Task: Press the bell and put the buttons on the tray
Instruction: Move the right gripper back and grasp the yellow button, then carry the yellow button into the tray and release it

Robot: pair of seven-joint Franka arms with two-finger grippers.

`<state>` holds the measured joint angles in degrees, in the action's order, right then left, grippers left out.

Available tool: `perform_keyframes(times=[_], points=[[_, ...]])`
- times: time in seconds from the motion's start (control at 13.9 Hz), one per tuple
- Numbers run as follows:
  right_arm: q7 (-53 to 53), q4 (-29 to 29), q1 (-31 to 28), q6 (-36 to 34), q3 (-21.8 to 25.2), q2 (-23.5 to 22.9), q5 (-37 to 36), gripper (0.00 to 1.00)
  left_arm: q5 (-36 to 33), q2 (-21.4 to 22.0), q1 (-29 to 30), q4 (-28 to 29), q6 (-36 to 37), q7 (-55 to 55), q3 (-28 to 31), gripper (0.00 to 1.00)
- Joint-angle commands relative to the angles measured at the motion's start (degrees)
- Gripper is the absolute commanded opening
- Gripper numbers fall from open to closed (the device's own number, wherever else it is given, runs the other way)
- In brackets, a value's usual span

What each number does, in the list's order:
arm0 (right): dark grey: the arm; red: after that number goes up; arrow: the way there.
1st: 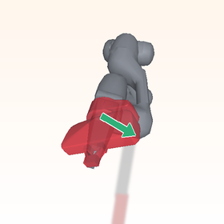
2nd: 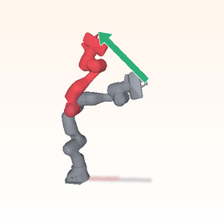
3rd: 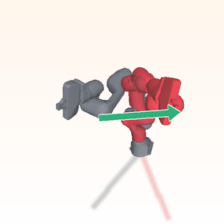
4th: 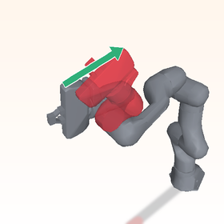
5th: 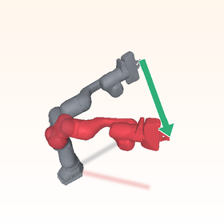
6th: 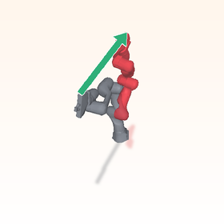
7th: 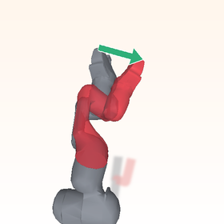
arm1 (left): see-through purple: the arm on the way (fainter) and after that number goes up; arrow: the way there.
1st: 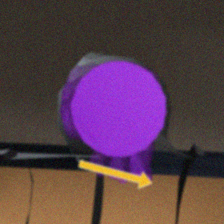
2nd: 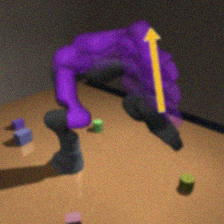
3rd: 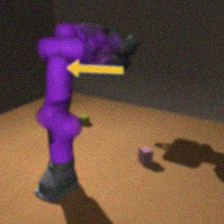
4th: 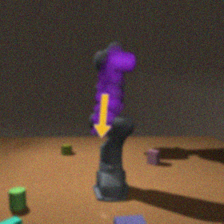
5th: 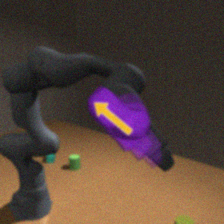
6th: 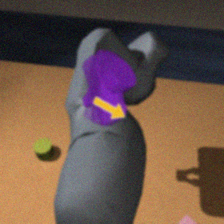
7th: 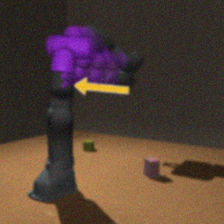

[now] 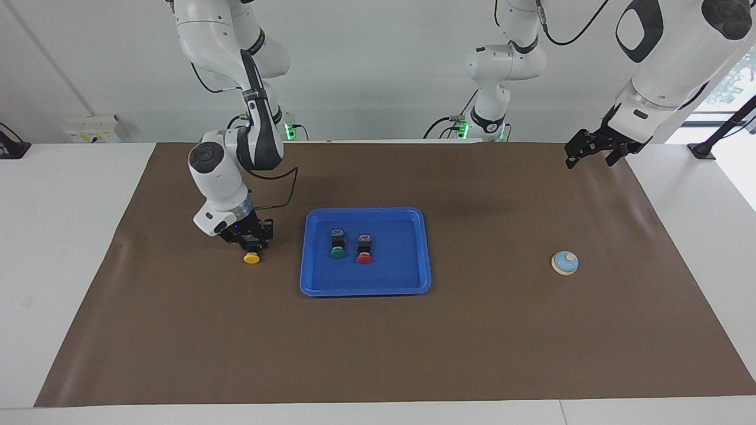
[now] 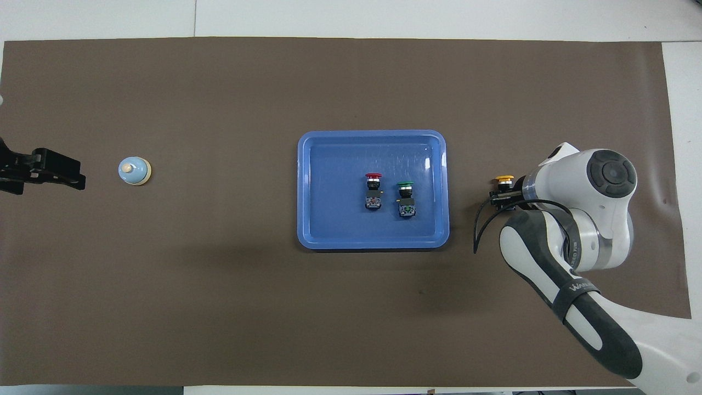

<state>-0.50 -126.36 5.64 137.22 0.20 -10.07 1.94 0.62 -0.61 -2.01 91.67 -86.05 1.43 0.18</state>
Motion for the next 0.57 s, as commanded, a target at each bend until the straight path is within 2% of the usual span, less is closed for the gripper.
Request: perform_keyframes(times=[0.0,0.07,0.29,0.5], points=[[-4.14,9.16,1.03,-10.00,-0.90,-0.38,0.60,0.00,0.00,0.61,-0.10,0.26,0.71,0.07,0.25,1.00],[-7.90,11.46,3.39,-11.61,-0.90,-0.99,1.04,0.00,0.00,0.61,-0.10,0.26,0.71,0.07,0.25,1.00],[-25.02,12.44,13.66,-10.13,-0.90,-1.79,1.48,0.00,0.00,0.61,-0.10,0.26,0.71,0.07,0.25,1.00],[-36.47,19.36,21.59,-10.74,-0.90,-6.69,1.57,0.00,0.00,0.61,-0.10,0.26,0.71,0.07,0.25,1.00]])
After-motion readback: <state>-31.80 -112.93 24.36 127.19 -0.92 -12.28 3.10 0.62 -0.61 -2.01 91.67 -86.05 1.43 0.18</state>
